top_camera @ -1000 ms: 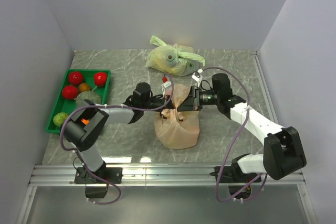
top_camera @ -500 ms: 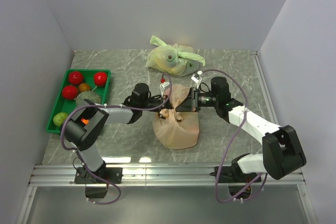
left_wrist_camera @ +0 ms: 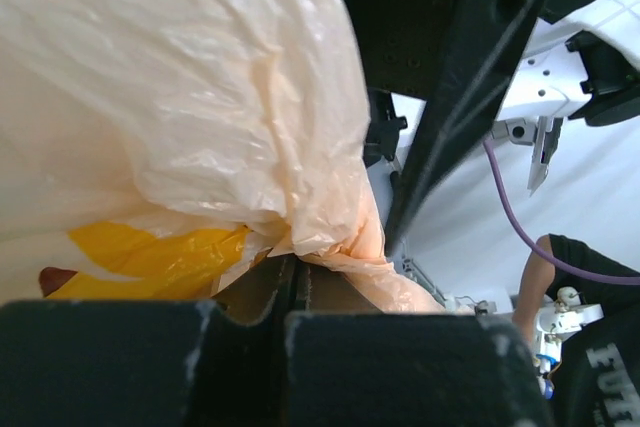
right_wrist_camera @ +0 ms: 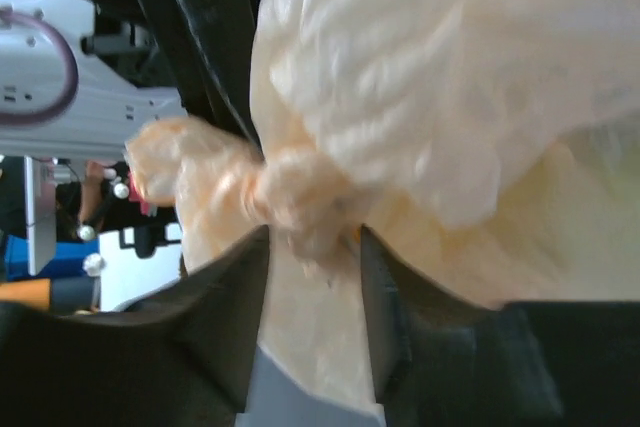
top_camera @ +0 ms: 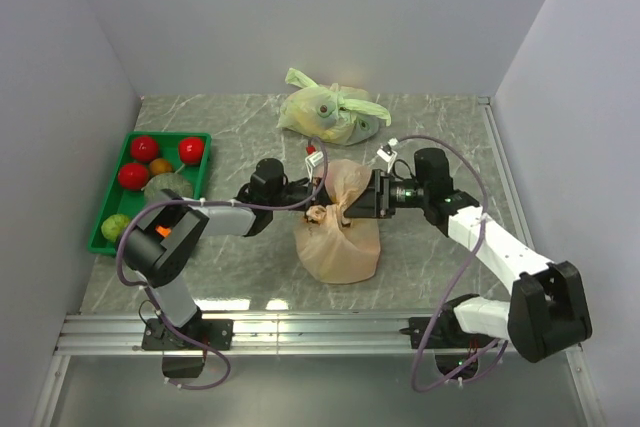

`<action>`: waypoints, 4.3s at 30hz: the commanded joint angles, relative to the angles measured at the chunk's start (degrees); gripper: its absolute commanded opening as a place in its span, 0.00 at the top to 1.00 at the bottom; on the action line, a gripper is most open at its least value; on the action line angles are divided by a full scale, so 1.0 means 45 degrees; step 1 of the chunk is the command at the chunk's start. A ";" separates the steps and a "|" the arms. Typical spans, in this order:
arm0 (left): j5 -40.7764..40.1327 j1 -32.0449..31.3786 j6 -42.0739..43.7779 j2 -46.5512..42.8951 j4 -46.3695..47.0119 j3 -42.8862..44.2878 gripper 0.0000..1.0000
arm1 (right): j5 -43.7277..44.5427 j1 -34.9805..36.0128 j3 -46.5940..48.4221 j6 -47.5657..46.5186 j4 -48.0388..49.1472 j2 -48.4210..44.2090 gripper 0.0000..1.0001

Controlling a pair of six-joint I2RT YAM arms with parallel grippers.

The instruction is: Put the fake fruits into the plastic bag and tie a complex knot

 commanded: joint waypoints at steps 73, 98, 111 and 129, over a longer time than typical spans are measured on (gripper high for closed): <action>0.0672 0.2010 1.6333 -0.4764 -1.9792 0.4301 0.30 | -0.1524 -0.0702 0.1385 -0.4000 -0.2611 0.0500 1.00; -0.4034 -0.0470 1.4950 -0.2675 -1.9452 0.7408 0.76 | -0.1113 -0.0331 0.2242 -0.4858 -0.3899 0.0793 1.00; -0.4249 0.2576 1.1670 -0.3983 -1.7187 0.4752 1.00 | -0.0547 -0.1990 0.3532 -1.1611 -1.0070 0.1963 1.00; -0.7098 0.4782 1.3270 -0.5096 -1.8474 0.3425 1.00 | 0.1051 -0.6072 0.4842 -1.6792 -1.3705 0.2629 1.00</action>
